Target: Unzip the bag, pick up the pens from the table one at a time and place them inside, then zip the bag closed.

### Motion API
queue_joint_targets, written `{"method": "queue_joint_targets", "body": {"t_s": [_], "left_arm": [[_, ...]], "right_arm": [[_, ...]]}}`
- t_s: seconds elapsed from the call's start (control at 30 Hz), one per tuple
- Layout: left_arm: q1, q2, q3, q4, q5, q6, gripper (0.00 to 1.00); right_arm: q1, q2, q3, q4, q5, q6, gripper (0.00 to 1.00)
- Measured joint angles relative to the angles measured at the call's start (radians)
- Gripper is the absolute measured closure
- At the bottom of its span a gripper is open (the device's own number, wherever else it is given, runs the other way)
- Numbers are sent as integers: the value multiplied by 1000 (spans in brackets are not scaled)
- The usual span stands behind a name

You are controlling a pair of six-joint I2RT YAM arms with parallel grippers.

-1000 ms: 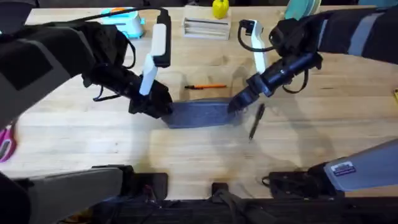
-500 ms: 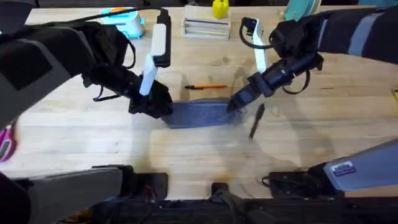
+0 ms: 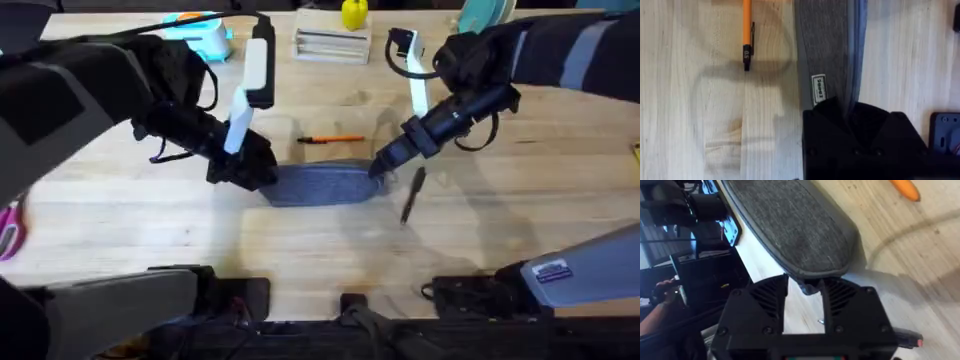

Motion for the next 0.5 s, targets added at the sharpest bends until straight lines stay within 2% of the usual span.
{"method": "queue_joint_targets", "body": {"t_s": [0.1,0.27,0.4,0.5], "left_arm": [[0,0,0,0,-1,0,959],[0,0,0,0,-1,0,959],[0,0,0,0,0,0,959],[0,0,0,0,0,0,959]], "right_arm": [[-3,0,0,-2,1,0,673],[-25,0,0,-17,0,0,697],[-54,0,0,-39,-10,1,827],[-57,0,0,-48,-17,0,853]]}}
